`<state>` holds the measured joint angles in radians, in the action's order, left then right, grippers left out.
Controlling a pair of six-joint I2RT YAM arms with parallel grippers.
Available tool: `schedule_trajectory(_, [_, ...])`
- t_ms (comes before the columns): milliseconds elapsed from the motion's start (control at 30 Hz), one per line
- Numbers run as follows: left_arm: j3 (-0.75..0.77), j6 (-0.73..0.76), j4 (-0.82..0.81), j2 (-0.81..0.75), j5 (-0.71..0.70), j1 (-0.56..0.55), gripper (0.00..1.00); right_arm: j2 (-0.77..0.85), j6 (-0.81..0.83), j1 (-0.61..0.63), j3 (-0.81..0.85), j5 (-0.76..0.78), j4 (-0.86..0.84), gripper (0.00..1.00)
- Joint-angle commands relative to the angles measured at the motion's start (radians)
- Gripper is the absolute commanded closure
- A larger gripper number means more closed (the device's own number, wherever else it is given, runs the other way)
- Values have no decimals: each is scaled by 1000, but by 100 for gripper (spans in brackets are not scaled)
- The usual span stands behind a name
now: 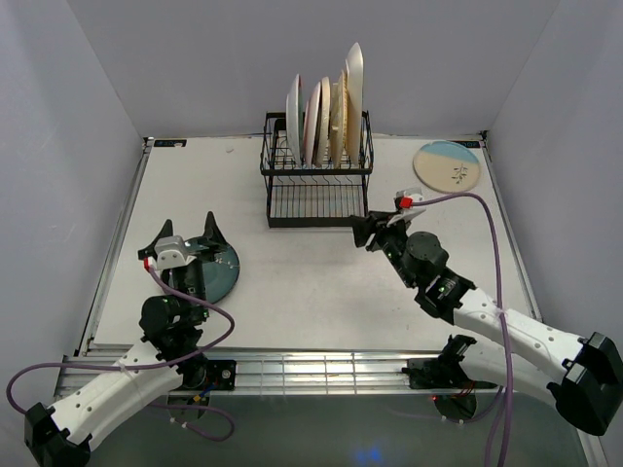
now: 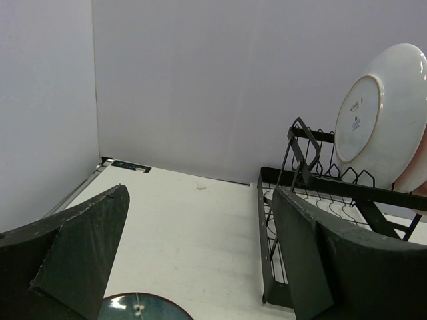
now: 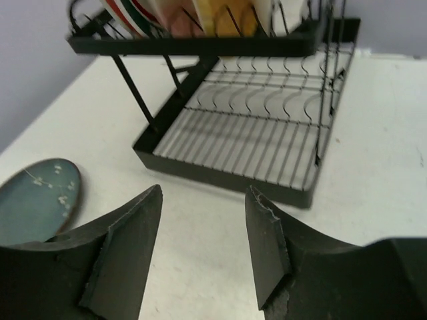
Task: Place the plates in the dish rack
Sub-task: Move the plate to the center of the board.
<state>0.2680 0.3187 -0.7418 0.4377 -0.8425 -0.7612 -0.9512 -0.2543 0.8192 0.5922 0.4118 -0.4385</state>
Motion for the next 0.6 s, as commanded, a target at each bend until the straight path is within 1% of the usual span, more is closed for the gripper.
schedule_trajectory(0, [-1,20,-13,10,42,3,2,86,15,-2,-102,87,-38,41])
schedule_trajectory(33, [-4,26,-17,12,46,3,2,101,13,0,-126,97,-49,37])
schedule_trajectory(100, [-19,36,-34,10,57,3,2,138,15,-2,-182,88,-97,34])
schedule_trajectory(167, [-32,46,-45,-2,74,3,2,144,16,0,-199,90,-101,29])
schedule_trajectory(200, [-35,48,-48,-8,77,3,2,135,21,0,-204,105,-95,25])
schedule_trajectory(233, [-39,54,-53,-13,80,3,2,126,21,0,-201,163,-86,23])
schedule_trajectory(300, [-50,60,-68,-22,86,3,2,86,7,0,-187,215,-51,17])
schedule_trajectory(400, [-52,65,-76,-17,88,3,2,34,6,0,-143,243,-10,12])
schedule_trajectory(433, [-50,66,-76,-13,86,3,2,23,4,0,-135,252,10,9])
schedule_trajectory(567, [-44,83,-94,4,71,3,2,-15,1,0,-94,317,66,7])
